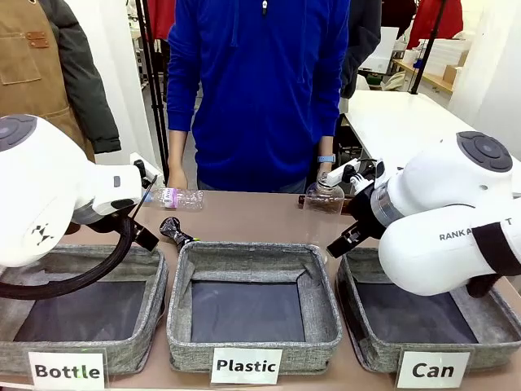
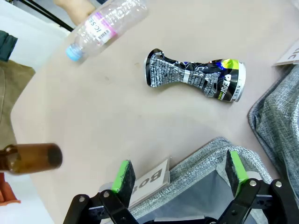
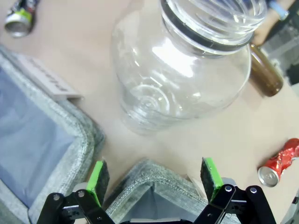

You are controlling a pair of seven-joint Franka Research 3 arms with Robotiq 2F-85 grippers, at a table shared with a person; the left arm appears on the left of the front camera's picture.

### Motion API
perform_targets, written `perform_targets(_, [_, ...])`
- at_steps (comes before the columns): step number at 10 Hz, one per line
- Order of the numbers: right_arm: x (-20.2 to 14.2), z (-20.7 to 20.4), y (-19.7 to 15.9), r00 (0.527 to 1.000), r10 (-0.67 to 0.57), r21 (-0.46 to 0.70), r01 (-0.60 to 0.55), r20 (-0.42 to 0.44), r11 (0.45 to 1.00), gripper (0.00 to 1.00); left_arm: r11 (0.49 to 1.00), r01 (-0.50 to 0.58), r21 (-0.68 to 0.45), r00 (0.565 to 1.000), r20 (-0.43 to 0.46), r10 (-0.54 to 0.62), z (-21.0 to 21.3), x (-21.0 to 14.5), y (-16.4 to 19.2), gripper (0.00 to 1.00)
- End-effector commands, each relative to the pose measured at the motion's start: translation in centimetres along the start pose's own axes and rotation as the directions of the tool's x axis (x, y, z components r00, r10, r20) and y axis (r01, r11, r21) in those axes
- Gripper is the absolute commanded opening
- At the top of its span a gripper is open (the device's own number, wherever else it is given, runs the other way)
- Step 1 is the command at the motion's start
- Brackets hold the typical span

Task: Sort the can waste into the basket.
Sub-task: Pick up the can waste from the table and place it in the right Fabric basket.

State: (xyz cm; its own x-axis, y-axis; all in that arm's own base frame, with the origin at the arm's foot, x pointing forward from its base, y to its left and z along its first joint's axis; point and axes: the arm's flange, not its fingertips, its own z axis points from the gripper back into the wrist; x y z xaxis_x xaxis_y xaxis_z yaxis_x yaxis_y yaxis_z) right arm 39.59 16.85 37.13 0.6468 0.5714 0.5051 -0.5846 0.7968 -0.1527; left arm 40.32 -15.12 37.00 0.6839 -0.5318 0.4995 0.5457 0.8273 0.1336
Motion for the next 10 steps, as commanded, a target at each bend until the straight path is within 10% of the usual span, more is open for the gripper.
perform_targets(1, [0.0, 0.0, 0.0, 1.0, -0.001, 0.0, 0.001, 0.0, 1.0, 1.0, 1.0, 0.0, 0.0, 1.0, 0.0, 0.0, 0.0, 0.0, 0.0, 1.0])
perform_targets(8, [0.0, 0.0, 0.0, 1.0, 0.0, 0.0, 0.0, 0.0, 1.0, 1.0, 1.0, 0.0, 0.0, 1.0, 0.0, 0.0, 0.0, 0.0, 0.0, 1.0])
perform_targets(10, [-0.1, 4.1, -1.5, 0.993, -0.057, 0.007, 0.059, -0.108, 0.998, 1.0, 1.0, -0.026, -0.003, 0.991, -0.131, 0.025, 3.8, -0.5, -0.2, 1.0])
